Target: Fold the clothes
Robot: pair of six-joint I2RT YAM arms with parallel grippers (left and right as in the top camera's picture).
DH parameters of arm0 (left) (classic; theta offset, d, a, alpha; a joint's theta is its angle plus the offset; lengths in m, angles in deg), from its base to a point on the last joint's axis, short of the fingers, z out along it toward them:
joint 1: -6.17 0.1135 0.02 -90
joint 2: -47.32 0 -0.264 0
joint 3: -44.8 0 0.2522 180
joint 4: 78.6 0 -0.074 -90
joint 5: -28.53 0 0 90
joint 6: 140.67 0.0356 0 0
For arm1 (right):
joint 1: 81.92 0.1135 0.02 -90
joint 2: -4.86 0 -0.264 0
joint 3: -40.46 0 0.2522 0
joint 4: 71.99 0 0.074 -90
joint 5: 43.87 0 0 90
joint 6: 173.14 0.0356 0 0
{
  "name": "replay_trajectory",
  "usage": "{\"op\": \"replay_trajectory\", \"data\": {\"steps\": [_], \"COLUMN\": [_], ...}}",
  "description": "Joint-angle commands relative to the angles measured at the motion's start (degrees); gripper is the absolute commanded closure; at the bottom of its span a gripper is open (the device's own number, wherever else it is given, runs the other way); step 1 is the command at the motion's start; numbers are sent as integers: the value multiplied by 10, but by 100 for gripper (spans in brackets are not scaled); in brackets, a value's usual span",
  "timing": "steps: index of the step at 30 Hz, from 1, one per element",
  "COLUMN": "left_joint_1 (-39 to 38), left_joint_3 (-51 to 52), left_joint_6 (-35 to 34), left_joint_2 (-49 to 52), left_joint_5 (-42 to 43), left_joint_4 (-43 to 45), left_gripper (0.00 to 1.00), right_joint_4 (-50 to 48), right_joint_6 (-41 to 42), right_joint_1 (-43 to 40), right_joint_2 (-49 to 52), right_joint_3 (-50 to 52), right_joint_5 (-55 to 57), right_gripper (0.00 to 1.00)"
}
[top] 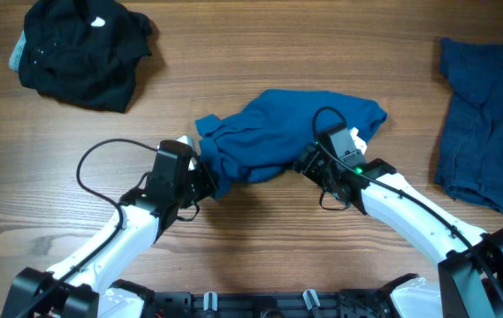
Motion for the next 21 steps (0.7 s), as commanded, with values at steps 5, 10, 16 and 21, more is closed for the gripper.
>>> {"op": "replay_trajectory", "data": {"steps": [5,10,16,21], "left_joint_1": [-4,-3,-3,-3], "left_joint_3": [-10,-10,-10,-10], "left_joint_6": [-60,-59,-59,-59], "left_joint_2": [74,119,123,123], "left_joint_5": [-37,-30,-29,-29], "left_joint_4": [40,63,71,70], "left_gripper": [96,96,96,96], "right_joint_4": [-48,-71,-68,-67], "right_joint_6": [2,-33,-47,-85], "right_joint_1": [0,0,-3,-23], "right_joint_2": [1,1,1,1], "right_joint_3": [1,1,1,1], "right_joint_5": [22,30,74,75], "right_gripper": [1,2,2,3]}}
